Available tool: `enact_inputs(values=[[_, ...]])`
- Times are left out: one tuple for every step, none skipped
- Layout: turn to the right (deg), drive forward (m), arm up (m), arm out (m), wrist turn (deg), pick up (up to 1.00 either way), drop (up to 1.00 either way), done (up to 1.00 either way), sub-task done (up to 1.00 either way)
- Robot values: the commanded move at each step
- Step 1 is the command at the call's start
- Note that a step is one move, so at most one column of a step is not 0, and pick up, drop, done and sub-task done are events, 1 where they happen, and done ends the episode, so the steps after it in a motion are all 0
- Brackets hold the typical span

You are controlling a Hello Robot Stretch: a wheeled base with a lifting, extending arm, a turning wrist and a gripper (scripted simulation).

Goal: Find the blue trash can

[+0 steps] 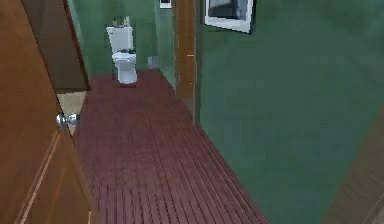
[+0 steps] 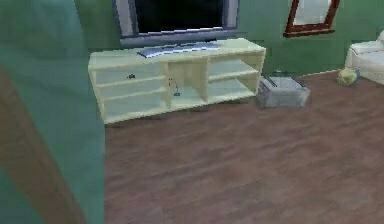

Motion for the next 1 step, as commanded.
enact_inputs(values=[[0.0, 1.00, 0.00, 0.00, 0.0, 0.00, 0.00, 0.00, 0.00]])
